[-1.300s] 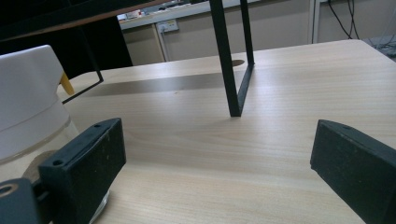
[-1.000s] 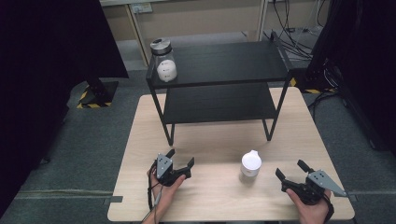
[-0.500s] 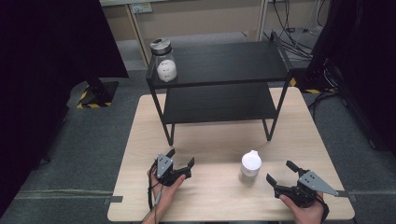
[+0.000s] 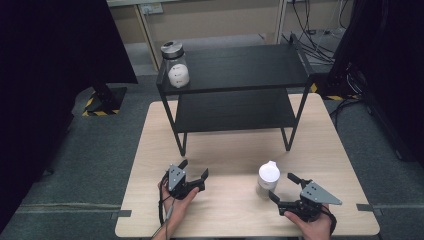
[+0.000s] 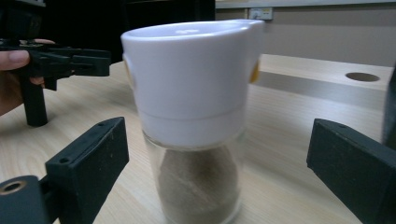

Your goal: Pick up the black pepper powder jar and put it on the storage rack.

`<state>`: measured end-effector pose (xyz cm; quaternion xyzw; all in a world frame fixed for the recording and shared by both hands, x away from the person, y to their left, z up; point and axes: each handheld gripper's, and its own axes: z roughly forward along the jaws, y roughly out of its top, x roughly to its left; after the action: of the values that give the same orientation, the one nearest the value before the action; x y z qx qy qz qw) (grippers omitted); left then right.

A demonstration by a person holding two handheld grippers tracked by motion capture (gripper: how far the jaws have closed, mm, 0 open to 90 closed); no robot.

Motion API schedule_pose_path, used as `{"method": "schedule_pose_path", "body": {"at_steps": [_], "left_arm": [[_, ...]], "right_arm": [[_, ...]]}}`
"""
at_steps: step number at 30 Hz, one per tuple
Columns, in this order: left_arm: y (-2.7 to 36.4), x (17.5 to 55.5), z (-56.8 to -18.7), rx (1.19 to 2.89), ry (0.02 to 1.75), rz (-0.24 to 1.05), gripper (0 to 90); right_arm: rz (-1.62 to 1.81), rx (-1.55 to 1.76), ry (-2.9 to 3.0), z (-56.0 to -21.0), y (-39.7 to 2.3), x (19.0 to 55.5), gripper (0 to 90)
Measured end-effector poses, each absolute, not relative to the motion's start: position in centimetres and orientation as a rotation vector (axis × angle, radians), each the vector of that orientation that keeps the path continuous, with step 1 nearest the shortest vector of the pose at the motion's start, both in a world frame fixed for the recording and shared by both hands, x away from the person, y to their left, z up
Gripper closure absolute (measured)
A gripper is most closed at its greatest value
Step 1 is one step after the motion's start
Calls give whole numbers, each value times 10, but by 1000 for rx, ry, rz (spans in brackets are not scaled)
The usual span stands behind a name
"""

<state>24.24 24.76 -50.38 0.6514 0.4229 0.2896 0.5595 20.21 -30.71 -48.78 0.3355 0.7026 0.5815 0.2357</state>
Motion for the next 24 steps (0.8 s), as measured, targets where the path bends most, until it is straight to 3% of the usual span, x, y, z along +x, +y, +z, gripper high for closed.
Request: {"method": "schedule_pose_path", "body": {"at_steps": [24], "left_arm": [[247, 242, -504, 1537, 991, 687, 92]], "right_arm": [[1558, 836, 1998, -489, -287, 223, 256]]}}
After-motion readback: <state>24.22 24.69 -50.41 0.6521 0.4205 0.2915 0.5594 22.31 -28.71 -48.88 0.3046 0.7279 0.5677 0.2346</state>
